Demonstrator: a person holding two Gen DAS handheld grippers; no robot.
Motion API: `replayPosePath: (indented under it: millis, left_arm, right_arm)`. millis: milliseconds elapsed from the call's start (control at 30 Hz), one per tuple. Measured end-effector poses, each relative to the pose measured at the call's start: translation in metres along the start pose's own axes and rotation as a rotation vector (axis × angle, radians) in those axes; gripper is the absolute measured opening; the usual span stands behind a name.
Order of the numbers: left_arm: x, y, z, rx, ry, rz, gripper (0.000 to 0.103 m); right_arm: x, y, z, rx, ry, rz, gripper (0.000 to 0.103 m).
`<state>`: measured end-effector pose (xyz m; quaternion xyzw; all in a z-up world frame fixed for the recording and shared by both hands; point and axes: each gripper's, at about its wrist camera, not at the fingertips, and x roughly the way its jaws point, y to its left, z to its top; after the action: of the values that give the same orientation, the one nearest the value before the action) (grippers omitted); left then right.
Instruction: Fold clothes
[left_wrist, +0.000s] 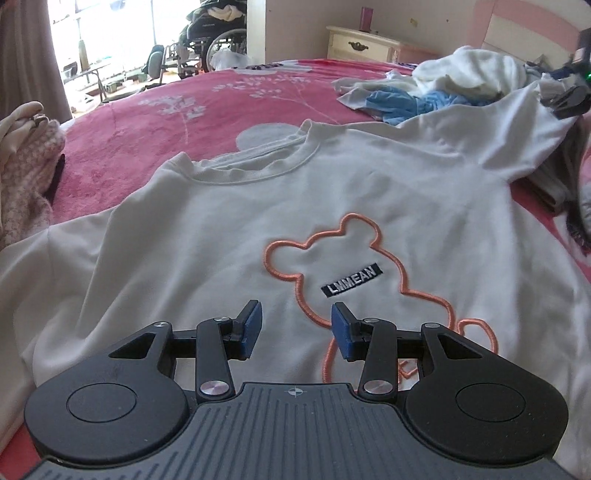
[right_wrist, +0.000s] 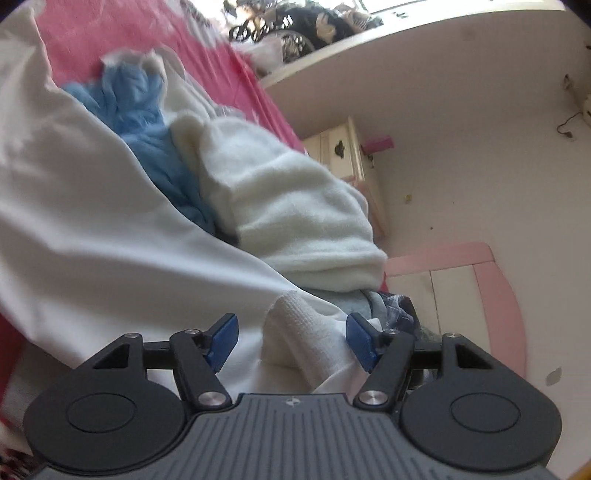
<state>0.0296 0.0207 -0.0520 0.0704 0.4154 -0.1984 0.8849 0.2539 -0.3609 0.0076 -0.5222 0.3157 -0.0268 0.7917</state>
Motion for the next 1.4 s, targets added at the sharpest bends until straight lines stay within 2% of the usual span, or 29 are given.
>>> replayPosePath:
  millis: [100, 167, 233, 467, 767, 1000, 1067, 1100, 1133, 1233, 1300, 1400]
  left_arm:
    - [0.000, -0.005, -0.002, 0.015, 0.003, -0.015, 0.042]
    - [0.001, -0.011, -0.003, 0.031, 0.001, -0.028, 0.042]
    - [0.001, -0.016, -0.004, 0.049, -0.002, -0.041, 0.042]
    - [0.000, -0.034, -0.004, 0.050, 0.006, -0.120, 0.042]
    - [0.003, -0.046, -0.008, -0.029, 0.046, -0.178, 0.042]
    - [-0.008, -0.027, -0.010, -0.116, 0.038, -0.151, 0.042]
    - [-0.012, -0.017, -0.011, -0.148, 0.034, -0.133, 0.042]
    - [-0.014, -0.011, -0.011, -0.163, 0.030, -0.123, 0.042]
    - [-0.016, -0.004, -0.012, -0.179, 0.025, -0.107, 0.042]
    - [-0.021, 0.014, -0.016, -0.222, 0.014, -0.060, 0.043]
    - [-0.022, 0.024, -0.020, -0.247, 0.016, -0.040, 0.043]
    - [-0.023, 0.030, -0.021, -0.248, 0.022, -0.030, 0.043]
  right_arm:
    - [-0.009, -0.032, -0.007, 0.191, -0.018, 0.033, 0.038]
    - [-0.023, -0.056, -0.015, 0.351, -0.063, 0.072, 0.017]
    - [-0.036, -0.080, -0.022, 0.510, -0.108, 0.112, 0.009]
    - [-0.084, -0.158, -0.046, 1.039, -0.269, 0.267, 0.007]
    - [-0.161, -0.114, -0.011, 0.979, -0.534, 0.870, 0.007]
    - [-0.219, -0.076, 0.016, 0.863, -0.717, 1.332, 0.007]
    - [-0.228, -0.040, 0.018, 0.732, -0.662, 1.424, 0.008]
    - [-0.228, -0.019, 0.016, 0.677, -0.606, 1.453, 0.011]
    - [-0.228, 0.001, 0.015, 0.621, -0.551, 1.479, 0.015]
    - [-0.224, 0.060, 0.002, 0.486, -0.369, 1.529, 0.039]
    - [-0.224, 0.092, -0.017, 0.462, -0.256, 1.541, 0.039]
    - [-0.231, 0.116, -0.052, 0.532, -0.162, 1.533, 0.040]
